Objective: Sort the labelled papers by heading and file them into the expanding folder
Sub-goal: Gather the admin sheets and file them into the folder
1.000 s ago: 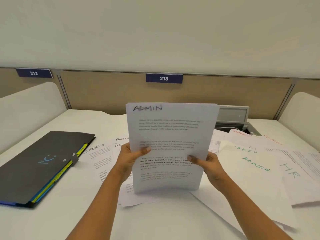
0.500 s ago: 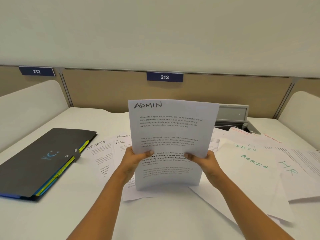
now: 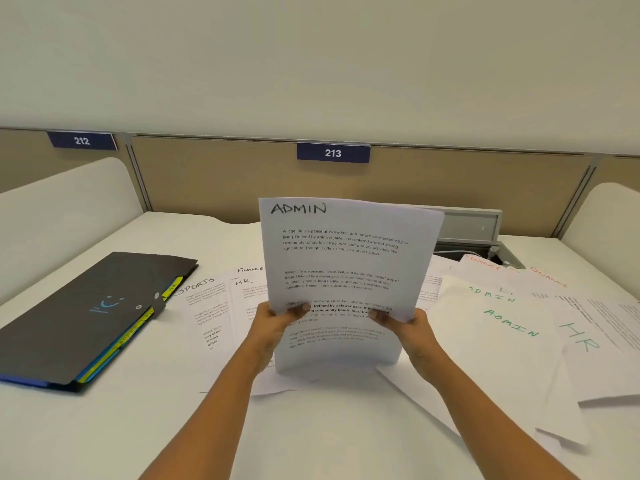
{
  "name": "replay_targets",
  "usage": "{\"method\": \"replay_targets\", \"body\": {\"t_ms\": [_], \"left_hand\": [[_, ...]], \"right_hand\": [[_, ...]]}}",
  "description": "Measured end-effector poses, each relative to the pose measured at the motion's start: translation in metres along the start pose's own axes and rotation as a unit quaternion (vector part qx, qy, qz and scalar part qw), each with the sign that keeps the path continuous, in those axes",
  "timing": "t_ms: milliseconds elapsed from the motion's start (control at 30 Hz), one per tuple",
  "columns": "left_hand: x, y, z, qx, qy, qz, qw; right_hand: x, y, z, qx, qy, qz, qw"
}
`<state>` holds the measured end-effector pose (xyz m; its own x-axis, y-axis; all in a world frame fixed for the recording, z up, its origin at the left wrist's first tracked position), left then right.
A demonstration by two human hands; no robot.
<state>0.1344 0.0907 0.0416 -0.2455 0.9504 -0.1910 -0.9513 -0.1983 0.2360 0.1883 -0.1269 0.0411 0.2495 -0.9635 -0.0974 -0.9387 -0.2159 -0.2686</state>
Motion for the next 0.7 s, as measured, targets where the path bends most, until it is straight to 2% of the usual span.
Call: {"method": "replay_targets", "body": {"t_ms": [233,433,700], "left_hand": [[0.002,0.000,-0.001,-0.002,-0.005,0.028,1.000],[0.005,0.004,-0.027,0.038,-0.022,0.052,0.998],[0.014,0.010,-0.007,0.040,-0.048,0.100,0.993]], "right_hand": [[0.000,-0.004,-0.006,0.015,0.009,0.002,1.000],[-0.001,0.002,-0.002,0.004,0.058,-0.032,0.998],[-0.013,-0.009,-0.015,-0.023,0.091,-0.061,0.994]]}}
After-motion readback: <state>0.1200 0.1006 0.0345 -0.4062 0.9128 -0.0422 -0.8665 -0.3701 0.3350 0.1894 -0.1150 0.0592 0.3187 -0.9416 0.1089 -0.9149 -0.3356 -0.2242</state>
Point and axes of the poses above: each hand's wrist, its own y-axis away from the middle knuckle, its own x-axis out of the back of the hand, z = x × y, the point moved 10 cm from there along -y, towards the middle knuckle, and after that the axes turned 13 degrees about x, right-handed, at the moved point
